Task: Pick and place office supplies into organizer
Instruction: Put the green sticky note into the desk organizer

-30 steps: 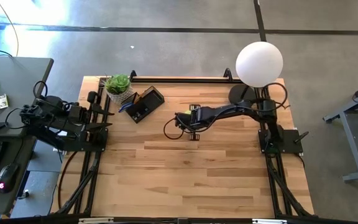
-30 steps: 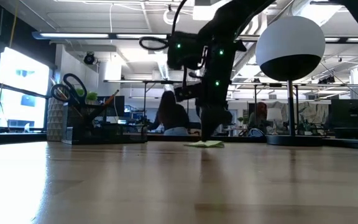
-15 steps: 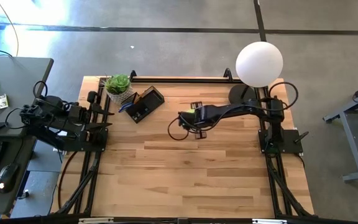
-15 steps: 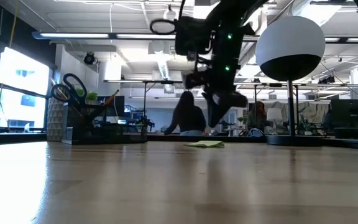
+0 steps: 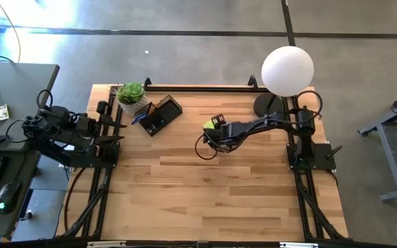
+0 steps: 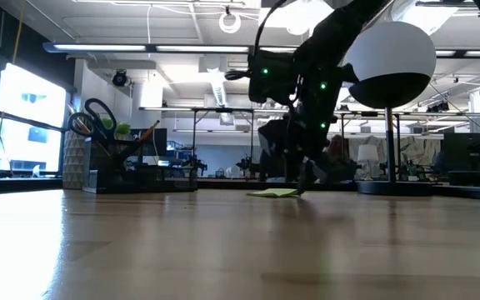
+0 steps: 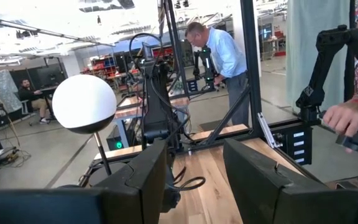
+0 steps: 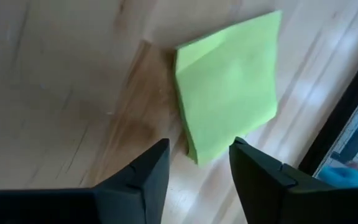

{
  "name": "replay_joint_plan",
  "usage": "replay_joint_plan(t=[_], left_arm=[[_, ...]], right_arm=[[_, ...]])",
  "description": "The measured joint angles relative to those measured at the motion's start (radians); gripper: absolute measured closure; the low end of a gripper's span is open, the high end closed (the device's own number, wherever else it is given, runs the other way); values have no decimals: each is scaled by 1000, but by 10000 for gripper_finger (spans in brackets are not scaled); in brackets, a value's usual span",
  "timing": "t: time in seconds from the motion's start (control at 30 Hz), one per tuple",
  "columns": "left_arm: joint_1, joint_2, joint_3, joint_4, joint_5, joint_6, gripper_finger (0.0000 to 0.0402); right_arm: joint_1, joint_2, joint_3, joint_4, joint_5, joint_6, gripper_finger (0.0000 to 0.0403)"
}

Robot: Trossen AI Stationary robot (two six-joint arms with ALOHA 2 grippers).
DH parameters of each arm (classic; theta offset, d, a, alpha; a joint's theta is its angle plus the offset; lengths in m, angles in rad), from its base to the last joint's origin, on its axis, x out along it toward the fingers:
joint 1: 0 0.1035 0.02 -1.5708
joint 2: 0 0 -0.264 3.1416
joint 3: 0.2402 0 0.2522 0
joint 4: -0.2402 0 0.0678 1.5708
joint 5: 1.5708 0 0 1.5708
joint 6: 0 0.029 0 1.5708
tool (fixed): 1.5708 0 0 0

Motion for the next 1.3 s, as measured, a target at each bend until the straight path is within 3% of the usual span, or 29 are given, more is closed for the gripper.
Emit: replay_joint_plan(t=[0.23,0.97,1.3], left_arm=[[0,0,0,0,0,0,253],[0,0,0,-6,-6,0,253],[0,0,0,-7,-8,7,253]], right_arm=[[-15,0,-32,78,6,-45,251],[-47,0,-30,140,-108,-55,395],[5,0,16,192,-67,-4,400]])
